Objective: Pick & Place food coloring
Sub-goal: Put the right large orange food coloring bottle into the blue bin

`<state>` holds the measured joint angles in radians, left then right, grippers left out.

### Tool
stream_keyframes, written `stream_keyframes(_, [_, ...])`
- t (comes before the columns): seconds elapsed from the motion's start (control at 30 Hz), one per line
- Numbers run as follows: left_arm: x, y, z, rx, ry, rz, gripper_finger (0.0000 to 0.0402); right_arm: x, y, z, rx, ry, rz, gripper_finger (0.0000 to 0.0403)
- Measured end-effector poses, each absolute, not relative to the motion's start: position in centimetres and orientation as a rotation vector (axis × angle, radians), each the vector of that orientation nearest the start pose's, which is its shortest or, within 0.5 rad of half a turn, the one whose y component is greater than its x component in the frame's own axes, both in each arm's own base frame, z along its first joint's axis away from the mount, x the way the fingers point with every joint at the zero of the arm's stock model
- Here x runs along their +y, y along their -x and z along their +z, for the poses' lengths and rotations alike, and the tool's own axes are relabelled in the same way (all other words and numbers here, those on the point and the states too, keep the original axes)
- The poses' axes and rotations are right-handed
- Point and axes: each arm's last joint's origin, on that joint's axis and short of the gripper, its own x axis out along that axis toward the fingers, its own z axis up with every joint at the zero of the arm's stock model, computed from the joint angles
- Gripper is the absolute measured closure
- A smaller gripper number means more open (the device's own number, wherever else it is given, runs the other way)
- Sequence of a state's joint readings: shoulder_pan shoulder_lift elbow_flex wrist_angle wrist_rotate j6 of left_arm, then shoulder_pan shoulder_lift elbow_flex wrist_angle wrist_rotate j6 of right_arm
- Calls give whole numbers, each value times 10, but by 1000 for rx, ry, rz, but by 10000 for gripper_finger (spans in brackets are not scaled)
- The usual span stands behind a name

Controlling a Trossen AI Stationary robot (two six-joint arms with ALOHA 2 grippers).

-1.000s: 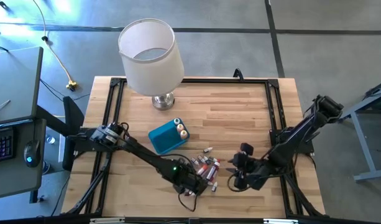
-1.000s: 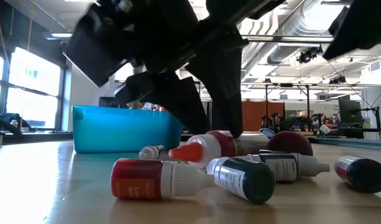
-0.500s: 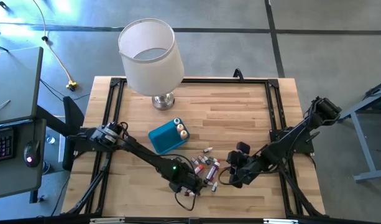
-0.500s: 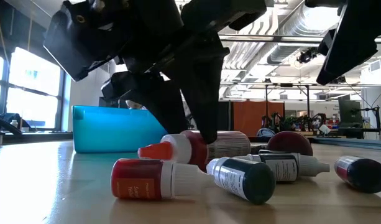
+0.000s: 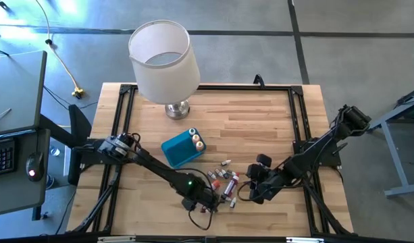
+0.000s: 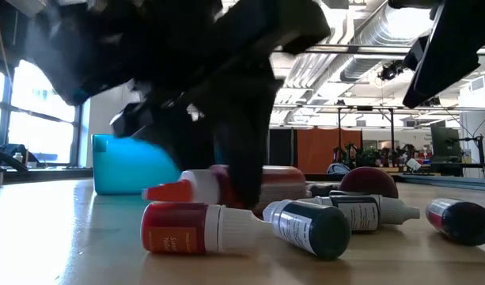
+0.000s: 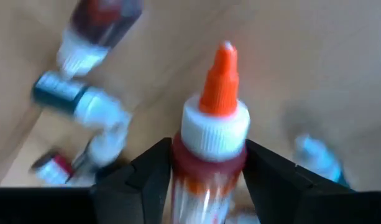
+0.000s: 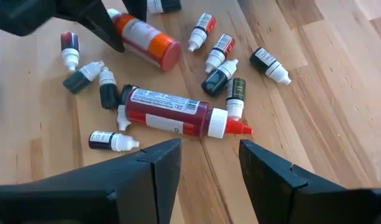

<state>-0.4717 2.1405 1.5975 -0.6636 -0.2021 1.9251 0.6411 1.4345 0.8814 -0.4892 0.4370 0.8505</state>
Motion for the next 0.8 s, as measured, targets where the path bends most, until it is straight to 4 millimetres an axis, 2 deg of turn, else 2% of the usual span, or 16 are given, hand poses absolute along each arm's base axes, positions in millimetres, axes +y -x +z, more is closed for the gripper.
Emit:
stream_keyframes(0.2, [-196, -395, 163, 519, -2034, -1309, 185, 153, -225, 206, 882, -244, -192, 247])
stream_keyframes(0.4, [-196, -396, 160, 564, -1997, -1275, 184, 153, -226, 207, 872, -253, -187, 247])
stream_keyframes(0.67, [-196, -397, 157, 625, -1946, -1218, 257, 153, -226, 207, 871, -247, -183, 247])
stream_keyframes(0.8, [-198, -403, 158, 675, -1826, -1042, 268, 153, -226, 207, 870, -247, -183, 247])
